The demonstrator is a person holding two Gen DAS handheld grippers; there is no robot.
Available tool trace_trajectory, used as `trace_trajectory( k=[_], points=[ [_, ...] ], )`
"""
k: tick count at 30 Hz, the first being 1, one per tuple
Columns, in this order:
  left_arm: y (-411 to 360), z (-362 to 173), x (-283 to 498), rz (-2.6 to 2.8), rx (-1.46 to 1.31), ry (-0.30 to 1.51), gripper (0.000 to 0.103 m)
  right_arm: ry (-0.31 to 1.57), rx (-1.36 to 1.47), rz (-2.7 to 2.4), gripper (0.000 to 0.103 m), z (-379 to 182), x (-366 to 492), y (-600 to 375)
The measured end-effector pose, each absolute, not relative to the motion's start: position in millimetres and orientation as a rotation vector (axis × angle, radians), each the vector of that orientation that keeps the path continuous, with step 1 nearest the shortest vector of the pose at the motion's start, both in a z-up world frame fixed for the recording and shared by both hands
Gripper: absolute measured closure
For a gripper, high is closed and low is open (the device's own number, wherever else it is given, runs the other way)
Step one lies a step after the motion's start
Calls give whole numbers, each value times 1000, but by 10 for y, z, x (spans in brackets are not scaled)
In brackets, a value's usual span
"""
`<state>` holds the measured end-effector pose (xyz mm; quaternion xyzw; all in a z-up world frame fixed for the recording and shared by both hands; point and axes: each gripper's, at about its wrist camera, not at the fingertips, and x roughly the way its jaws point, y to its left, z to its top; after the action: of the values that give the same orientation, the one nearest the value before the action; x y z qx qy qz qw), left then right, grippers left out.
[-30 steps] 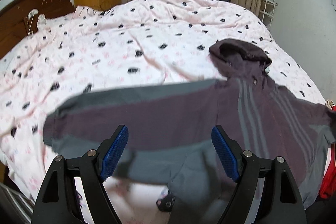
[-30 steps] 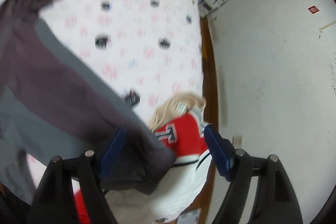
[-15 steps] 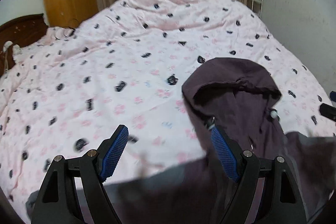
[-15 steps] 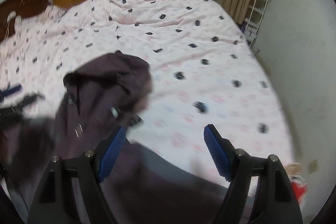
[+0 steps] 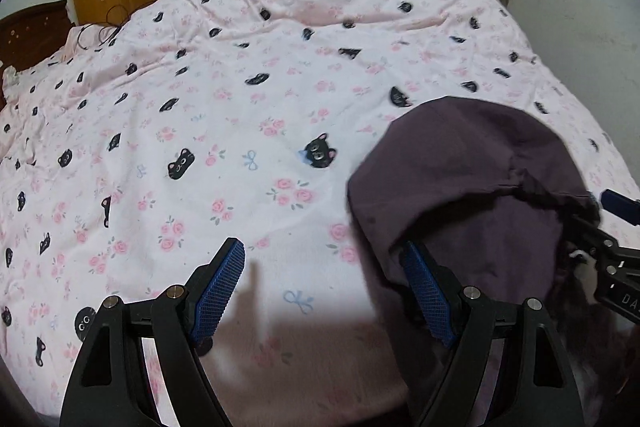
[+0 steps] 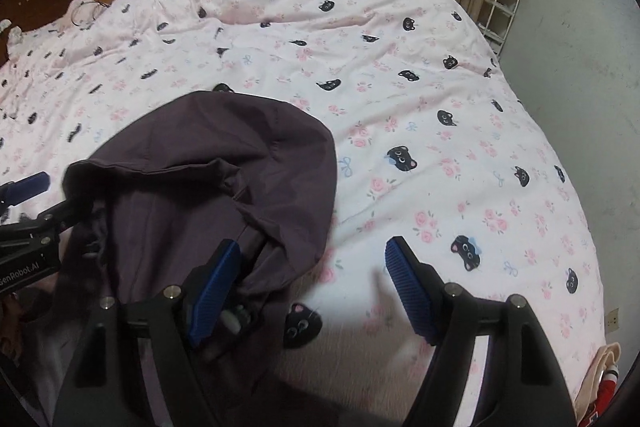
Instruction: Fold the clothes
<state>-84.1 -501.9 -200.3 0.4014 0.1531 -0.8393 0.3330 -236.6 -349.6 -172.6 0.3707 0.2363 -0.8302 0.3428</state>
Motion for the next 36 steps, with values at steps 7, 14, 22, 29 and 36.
trace_trajectory(
  k=[7, 14, 22, 29, 36],
  points=[
    [-5209, -1917, -641, -2132, 952, 468, 24, 530, 998, -2262, 38, -1718, -2578, -3281],
    [-5290, -1945, -545, -2119, 958, 531, 23, 446, 977, -2247, 33, -1545, -2605, -3108],
    [-5439, -2290, -563, -2069, 1070, 651, 15, 586, 1101, -2171, 31, -2056, -2750, -3248],
    [-5226, -2092, -528, -2087, 1056, 482, 14, 634, 995, -2123, 23, -1934, -2590, -3128],
    [-4914, -1555, -391, -2187, 933, 340, 14, 579, 838, -2028, 25, -1432, -2399, -3013]
  ],
)
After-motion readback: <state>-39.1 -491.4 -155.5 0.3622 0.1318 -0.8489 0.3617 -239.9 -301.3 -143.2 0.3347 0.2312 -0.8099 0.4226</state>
